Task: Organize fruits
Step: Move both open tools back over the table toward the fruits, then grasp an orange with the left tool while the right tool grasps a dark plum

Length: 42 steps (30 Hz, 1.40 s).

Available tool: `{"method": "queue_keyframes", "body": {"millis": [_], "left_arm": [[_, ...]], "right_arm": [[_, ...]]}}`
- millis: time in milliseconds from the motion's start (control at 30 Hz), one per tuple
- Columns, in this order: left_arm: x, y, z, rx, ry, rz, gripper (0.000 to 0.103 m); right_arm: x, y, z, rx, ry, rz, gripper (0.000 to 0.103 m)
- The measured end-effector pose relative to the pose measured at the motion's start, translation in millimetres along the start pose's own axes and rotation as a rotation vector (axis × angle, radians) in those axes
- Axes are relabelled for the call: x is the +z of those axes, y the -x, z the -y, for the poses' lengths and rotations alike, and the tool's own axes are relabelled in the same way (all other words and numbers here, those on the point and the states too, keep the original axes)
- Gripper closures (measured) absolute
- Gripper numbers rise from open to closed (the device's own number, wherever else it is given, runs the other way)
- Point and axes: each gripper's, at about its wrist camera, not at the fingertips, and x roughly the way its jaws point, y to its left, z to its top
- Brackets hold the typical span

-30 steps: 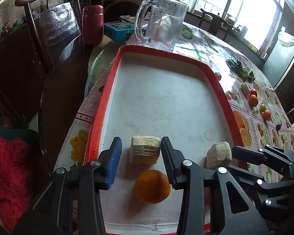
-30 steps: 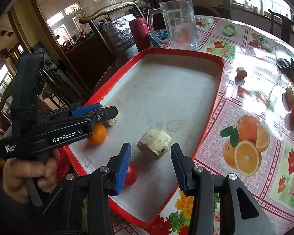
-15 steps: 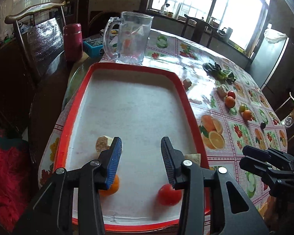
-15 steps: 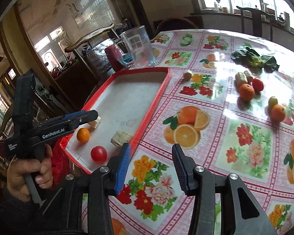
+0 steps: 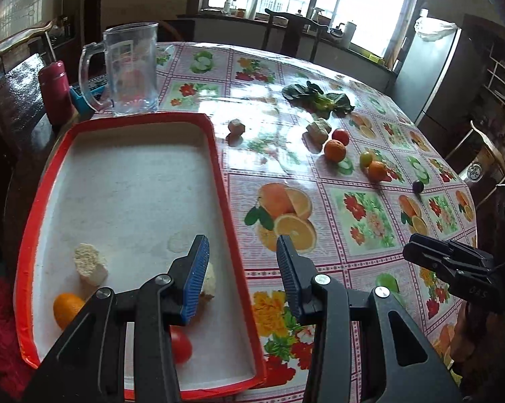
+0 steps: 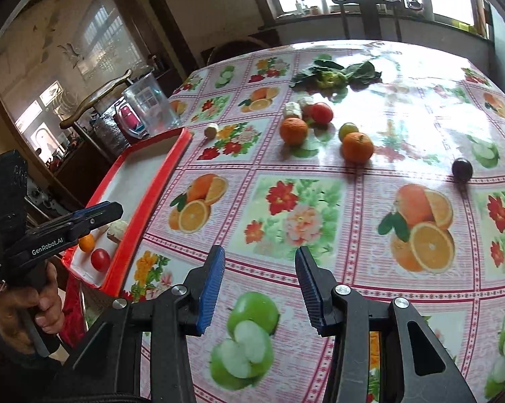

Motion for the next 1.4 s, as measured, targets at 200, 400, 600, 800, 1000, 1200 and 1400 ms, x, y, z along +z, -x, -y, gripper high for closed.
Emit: {"method": "queue_keyframes", "body": {"millis": [200,400,600,800,1000,1200,1400], "left_arm": [[6,-14,27,-0.035,-0.036,-0.016,0.063],[15,-30,52,-0.070,-0.066,-0.036,0.063],[30,-51,91,-0.128,-0.114,-0.055,0.063],[46,-79,138,-0.183,-0.161,-0.064,0.063],[60,-119,174,-0.192,-0.192,-0.099,0.063],[74,-155,190,-0.182,-0.181,-0.110,0.063],[75,-170,200,-0.184,-0.201,-0.104,0.064]], "right_arm": [[0,6,34,-0.047,-0.051,0.019,0.057],[-1,7,70,-0.103,-0.098,0.035,0.057],[12,10,105,-0.168,-0.124,0.050,0.058],[32,3,137,-0.226,-0.134,0.053,0.060],[52,-11,161,-0.286,-0.123,0.055,0.060],[62,-21,170,-0.304,-0.095,0.061,0.061],[60,-22,165,-0.331,-0.064,0.082,0.078]]}}
